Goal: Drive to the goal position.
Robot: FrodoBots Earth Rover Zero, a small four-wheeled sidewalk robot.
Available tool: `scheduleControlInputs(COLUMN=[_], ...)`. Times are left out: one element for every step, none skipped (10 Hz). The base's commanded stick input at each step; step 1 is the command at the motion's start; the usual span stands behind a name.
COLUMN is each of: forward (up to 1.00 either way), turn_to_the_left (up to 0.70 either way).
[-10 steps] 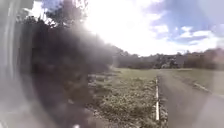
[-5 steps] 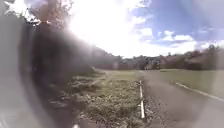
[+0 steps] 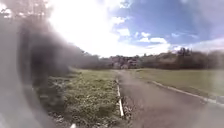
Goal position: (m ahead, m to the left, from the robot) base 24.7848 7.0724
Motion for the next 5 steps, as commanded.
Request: scheduleControlInputs(forward=[0.0,0.0,0.0,0.0,0.0], turn_to_the_left=[-0.7,-0.7,-0.7,-0.7,-0.7])
